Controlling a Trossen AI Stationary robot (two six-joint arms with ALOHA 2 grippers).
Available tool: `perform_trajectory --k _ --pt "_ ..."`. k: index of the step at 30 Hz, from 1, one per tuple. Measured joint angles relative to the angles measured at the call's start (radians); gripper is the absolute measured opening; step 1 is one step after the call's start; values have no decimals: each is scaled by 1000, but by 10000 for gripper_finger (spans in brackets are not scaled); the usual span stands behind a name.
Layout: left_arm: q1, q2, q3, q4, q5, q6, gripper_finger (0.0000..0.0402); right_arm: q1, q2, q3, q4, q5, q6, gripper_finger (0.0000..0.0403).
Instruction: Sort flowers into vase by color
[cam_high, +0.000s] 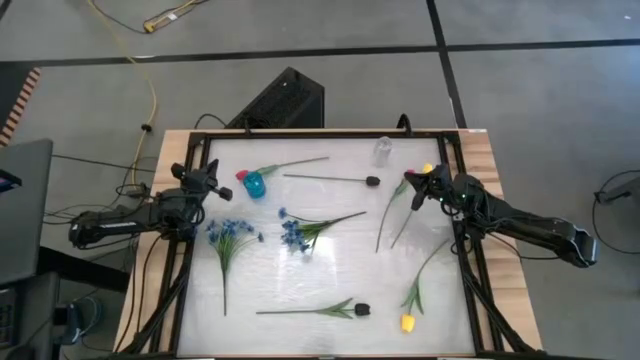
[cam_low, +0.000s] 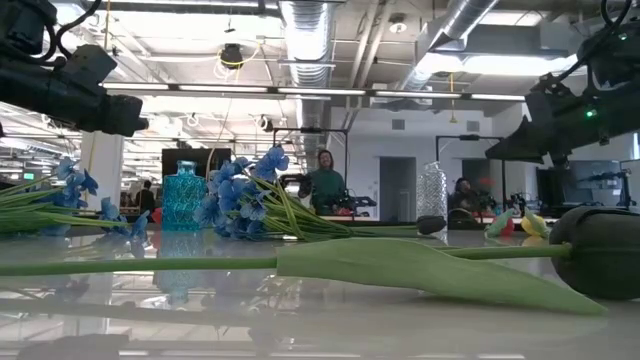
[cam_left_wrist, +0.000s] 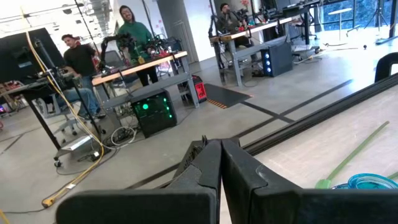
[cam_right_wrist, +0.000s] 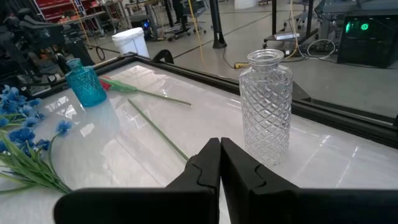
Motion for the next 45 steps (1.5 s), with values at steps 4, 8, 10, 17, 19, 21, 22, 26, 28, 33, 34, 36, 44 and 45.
perform_trajectory --k 4,8,10,17,19,21,22,26,28,33,34,36,44,45 --pt "0 0 0 0 0 0 0 0 0 0 0 0 0 38" --pt "0 0 0 0 0 0 0 0 0 0 0 0 0 38" --pt "0 0 0 0 0 0 0 0 0 0 0 0 0 38" --pt "0 0 0 0 0 0 0 0 0 0 0 0 0 38" --pt "0 0 0 0 0 0 0 0 0 0 0 0 0 38" --pt "0 0 0 0 0 0 0 0 0 0 0 0 0 38" --pt "0 0 0 0 0 0 0 0 0 0 0 0 0 38" --pt "0 0 0 0 0 0 0 0 0 0 9 0 0 38" --pt "0 0 0 0 0 0 0 0 0 -1 19 0 0 38" --pt "0 0 0 0 0 0 0 0 0 -2 32 2 135 38" --pt "0 0 0 0 0 0 0 -1 0 -3 42 5 149 38" --pt "0 0 0 0 0 0 0 -2 0 -5 81 -9 154 38" --pt "0 0 0 0 0 1 0 45 15 14 309 -254 176 38" --pt "0 0 0 0 0 9 0 59 23 28 303 -256 179 38"
